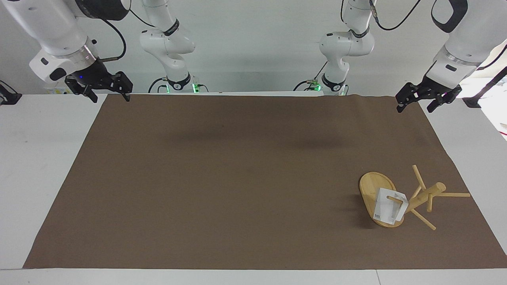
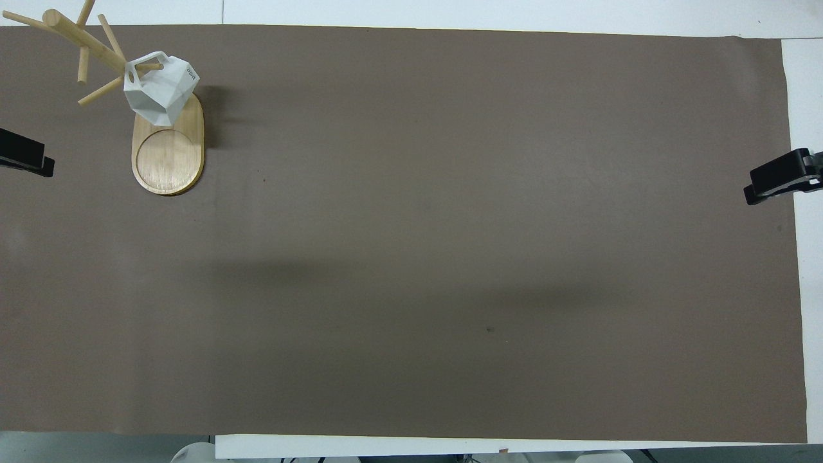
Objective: Hang cup on rack
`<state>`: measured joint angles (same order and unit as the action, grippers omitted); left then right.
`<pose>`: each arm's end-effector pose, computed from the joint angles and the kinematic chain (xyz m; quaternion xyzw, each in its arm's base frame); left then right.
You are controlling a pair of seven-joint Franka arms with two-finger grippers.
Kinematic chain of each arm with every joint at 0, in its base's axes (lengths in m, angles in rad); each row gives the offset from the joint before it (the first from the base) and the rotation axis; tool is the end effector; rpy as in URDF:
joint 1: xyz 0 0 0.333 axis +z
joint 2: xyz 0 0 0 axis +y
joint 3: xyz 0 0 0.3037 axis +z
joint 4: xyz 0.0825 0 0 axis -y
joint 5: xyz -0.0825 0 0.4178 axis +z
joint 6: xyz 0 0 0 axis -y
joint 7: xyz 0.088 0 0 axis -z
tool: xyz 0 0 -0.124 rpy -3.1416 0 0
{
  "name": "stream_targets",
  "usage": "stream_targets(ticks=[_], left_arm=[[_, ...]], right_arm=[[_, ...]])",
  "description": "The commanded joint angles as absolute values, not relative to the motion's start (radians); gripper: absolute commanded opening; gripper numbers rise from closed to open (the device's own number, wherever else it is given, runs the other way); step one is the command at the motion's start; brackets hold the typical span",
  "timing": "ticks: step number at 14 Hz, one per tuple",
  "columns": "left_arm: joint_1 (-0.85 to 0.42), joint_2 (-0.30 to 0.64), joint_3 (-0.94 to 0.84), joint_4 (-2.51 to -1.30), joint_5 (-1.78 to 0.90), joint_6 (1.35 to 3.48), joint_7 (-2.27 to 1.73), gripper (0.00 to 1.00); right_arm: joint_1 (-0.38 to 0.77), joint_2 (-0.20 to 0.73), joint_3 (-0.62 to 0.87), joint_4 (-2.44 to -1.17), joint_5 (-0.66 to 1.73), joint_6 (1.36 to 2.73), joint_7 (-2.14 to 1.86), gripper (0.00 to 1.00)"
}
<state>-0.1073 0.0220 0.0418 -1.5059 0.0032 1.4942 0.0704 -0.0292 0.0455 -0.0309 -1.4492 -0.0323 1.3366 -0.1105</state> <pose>0.5856 -0.0383 0.6083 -0.9976 0.0678 0.0168 0.0020 0.5726 -0.0386 0.6104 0.9965 0.0226 -0.0801 0.0099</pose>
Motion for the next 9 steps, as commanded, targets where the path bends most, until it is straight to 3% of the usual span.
stream_targets(ticks=[1, 4, 9], left_arm=[[-0.089, 0.038, 0.049, -1.473, -0.018, 1.462, 0.100, 1.00], [-0.043, -0.038, 0.048, -1.592, -0.023, 1.526, 0.100, 1.00], [-0.041, -0.041, 0.049, -1.597, -0.021, 1.574, 0.106, 1.00]], right_arm=[[-0.029, 0.009, -0.025, -1.494, -0.040, 1.361, -0.098, 1.00], [-0.029, 0.009, -0.025, -1.494, -0.040, 1.359, -0.100, 1.00], [-0.029, 0.009, -0.025, -1.494, -0.038, 1.356, -0.100, 1.00]])
